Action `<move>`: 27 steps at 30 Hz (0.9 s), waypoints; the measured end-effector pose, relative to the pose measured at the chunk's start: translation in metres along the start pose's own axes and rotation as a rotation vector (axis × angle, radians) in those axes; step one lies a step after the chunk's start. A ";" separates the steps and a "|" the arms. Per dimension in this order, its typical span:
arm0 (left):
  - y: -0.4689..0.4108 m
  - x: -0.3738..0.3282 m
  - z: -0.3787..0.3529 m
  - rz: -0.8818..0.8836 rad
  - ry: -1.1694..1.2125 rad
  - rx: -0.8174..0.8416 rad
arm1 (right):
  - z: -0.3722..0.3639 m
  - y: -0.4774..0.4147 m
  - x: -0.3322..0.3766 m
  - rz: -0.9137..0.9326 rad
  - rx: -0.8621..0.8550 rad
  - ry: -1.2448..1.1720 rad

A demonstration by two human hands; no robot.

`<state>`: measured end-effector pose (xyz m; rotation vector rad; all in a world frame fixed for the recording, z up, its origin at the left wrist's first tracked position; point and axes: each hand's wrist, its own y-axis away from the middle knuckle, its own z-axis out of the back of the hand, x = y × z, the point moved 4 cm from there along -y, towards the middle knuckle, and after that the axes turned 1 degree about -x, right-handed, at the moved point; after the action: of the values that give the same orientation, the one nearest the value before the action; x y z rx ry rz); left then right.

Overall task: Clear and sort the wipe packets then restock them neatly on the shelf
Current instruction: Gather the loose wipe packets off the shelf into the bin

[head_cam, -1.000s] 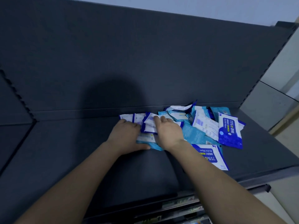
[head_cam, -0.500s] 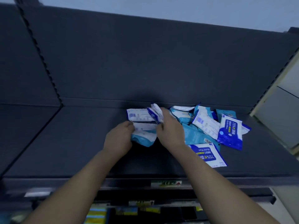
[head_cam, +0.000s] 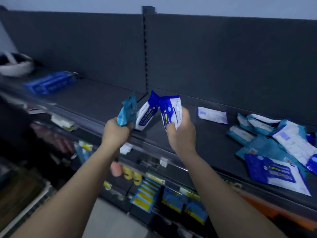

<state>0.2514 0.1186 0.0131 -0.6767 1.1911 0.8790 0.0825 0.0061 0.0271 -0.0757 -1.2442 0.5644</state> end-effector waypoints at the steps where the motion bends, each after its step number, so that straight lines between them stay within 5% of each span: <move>1: 0.002 0.006 0.017 0.031 0.032 -0.029 | -0.013 0.005 0.008 0.015 0.025 -0.041; 14: 0.017 0.063 0.250 0.142 0.160 -0.426 | -0.226 0.083 0.127 0.167 0.431 -0.140; 27: 0.005 0.113 0.506 0.213 -0.093 -0.750 | -0.459 0.184 0.257 0.309 0.748 -0.188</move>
<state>0.5106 0.5673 0.0310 -1.1019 0.8397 1.5478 0.4855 0.3917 0.0314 0.4290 -1.1368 1.2979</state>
